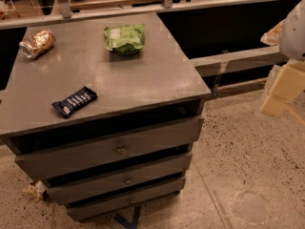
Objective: Move green rice chip bag near rxbar blueberry
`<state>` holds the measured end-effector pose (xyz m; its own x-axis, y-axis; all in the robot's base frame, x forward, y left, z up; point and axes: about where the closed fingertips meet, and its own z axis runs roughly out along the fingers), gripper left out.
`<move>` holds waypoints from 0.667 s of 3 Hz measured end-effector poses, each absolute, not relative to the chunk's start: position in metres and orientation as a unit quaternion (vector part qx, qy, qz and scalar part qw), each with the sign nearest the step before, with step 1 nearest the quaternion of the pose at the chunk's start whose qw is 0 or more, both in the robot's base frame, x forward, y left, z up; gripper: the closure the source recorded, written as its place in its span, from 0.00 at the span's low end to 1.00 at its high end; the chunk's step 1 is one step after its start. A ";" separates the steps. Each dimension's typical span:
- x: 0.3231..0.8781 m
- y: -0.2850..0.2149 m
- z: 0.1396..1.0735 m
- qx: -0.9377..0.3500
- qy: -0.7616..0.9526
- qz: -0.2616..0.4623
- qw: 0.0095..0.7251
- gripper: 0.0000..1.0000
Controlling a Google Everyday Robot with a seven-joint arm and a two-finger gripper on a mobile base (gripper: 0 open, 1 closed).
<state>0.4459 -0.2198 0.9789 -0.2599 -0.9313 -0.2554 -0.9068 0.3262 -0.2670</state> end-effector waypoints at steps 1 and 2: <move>0.465 -0.240 0.974 -0.514 0.825 -0.031 0.232 0.00; 0.495 -0.258 0.970 -0.449 0.843 -0.037 0.294 0.00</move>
Offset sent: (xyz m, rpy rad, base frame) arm 0.0945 -0.0657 -0.0107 0.2903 -0.3228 -0.4167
